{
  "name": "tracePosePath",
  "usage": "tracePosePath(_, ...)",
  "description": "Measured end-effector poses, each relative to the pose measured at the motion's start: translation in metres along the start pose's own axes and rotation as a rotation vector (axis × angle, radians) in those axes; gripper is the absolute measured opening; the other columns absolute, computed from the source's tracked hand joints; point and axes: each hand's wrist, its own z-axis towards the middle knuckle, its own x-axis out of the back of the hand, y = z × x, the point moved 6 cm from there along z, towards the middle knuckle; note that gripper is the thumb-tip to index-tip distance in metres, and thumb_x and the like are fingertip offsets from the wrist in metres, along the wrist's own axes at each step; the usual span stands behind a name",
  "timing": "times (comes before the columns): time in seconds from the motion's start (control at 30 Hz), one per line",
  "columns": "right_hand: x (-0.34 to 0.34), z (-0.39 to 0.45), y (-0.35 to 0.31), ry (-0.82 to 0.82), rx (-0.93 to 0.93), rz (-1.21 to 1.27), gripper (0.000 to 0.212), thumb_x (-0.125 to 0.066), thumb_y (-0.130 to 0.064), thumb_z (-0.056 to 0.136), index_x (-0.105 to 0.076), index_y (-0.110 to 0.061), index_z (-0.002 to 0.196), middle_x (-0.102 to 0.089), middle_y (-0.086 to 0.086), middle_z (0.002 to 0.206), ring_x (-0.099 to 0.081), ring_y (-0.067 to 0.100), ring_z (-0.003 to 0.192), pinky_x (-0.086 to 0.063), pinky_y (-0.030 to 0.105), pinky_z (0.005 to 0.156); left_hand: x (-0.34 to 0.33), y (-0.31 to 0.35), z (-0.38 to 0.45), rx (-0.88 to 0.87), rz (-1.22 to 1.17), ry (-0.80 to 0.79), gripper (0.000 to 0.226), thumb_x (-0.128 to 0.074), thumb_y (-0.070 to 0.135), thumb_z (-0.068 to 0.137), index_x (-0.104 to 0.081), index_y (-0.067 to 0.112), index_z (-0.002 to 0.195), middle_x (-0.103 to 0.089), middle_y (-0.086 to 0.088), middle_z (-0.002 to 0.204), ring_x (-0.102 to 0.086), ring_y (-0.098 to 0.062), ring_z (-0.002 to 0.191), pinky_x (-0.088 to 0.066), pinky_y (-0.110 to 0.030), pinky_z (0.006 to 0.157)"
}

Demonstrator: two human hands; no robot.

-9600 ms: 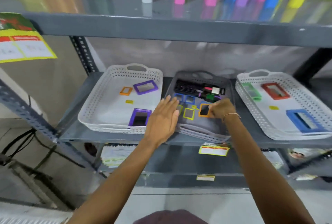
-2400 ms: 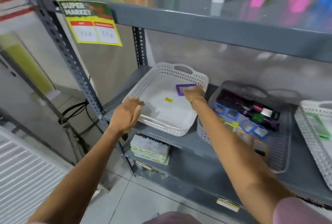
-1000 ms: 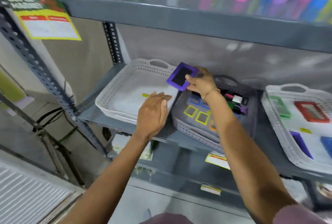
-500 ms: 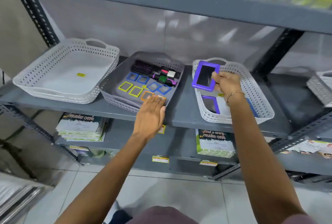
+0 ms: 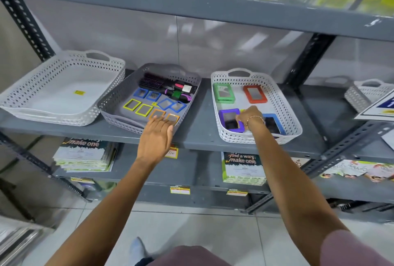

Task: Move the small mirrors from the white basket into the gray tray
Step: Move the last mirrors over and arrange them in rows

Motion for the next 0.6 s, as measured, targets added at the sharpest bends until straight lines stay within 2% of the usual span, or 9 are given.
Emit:
tracePosePath(0.07,0.001,-0.002,0.003,0.027,-0.014,-0.066,0.028,-0.061,-0.014,0.086,-0.059,0.001,0.109,-0.065,0.022,0.111,-0.063,0.036,0.102,-0.049,0.035,0.076,0.002,0.0,0.001,0.003,0.001,0.002,0.039,-0.031,0.013,0.096,-0.068,0.0,0.099,-0.07,-0.014,0.095,-0.063,-0.032,0.102,-0.033,-0.04,0.104)
tracePosePath(0.1,0.002,-0.003,0.003,0.031,-0.02,-0.084,0.027,-0.06,-0.014,0.086,-0.059,0.001,0.109,-0.065,0.022,0.108,-0.063,0.036,0.102,-0.049,0.035,0.077,0.002,0.0,0.0,0.005,0.004,0.0,0.039,-0.031,0.013,0.096,-0.068,0.0,0.099,-0.07,-0.014,0.094,-0.063,-0.032,0.101,-0.033,-0.04,0.104)
tracePosePath(0.2,0.002,-0.003,0.003,0.031,-0.016,-0.095,0.012,-0.061,-0.013,0.084,-0.054,-0.005,0.088,-0.058,0.017,0.087,-0.057,0.029,0.081,-0.044,0.031,0.07,0.0,0.001,0.0,0.006,0.008,-0.016,0.04,-0.03,0.014,0.097,-0.068,0.001,0.1,-0.07,-0.014,0.094,-0.063,-0.032,0.101,-0.033,-0.04,0.104)
tracePosePath(0.37,0.003,-0.003,0.008,0.027,-0.043,-0.059,0.016,-0.061,-0.014,0.081,-0.053,-0.005,0.071,-0.06,0.015,0.084,-0.059,0.03,0.078,-0.044,0.03,0.067,0.0,0.0,0.0,-0.005,0.006,-0.039,0.041,-0.03,0.015,0.097,-0.069,0.001,0.1,-0.071,-0.014,0.095,-0.063,-0.031,0.098,-0.034,-0.039,0.104)
tracePosePath(0.43,0.006,-0.005,0.004,0.062,-0.02,-0.057,0.016,-0.06,-0.017,0.083,-0.061,-0.002,0.087,-0.063,0.015,0.092,-0.063,0.034,0.092,-0.044,0.031,0.071,0.001,-0.001,0.0,-0.026,-0.017,-0.051,0.041,-0.029,0.015,0.098,-0.068,0.001,0.104,-0.07,-0.014,0.099,-0.062,-0.031,0.102,-0.034,-0.04,0.105)
tracePosePath(0.5,0.011,-0.008,-0.011,0.135,0.022,-0.073,0.026,-0.057,-0.02,0.087,-0.064,0.0,0.103,-0.069,0.016,0.106,-0.064,0.035,0.103,-0.047,0.032,0.075,0.005,-0.006,0.0,-0.067,-0.047,-0.053,0.041,-0.03,0.017,0.099,-0.065,0.0,0.112,-0.068,-0.015,0.11,-0.058,-0.032,0.112,-0.032,-0.04,0.108)
tracePosePath(0.6,0.021,-0.022,-0.044,0.285,0.133,-0.046,0.027,-0.048,-0.013,0.091,-0.066,0.004,0.101,-0.068,0.024,0.11,-0.063,0.038,0.104,-0.05,0.035,0.079,0.021,-0.024,0.004,-0.116,-0.073,-0.047,0.045,-0.028,0.02,0.1,-0.062,-0.002,0.118,-0.064,-0.016,0.12,-0.052,-0.031,0.12,-0.029,-0.04,0.111)
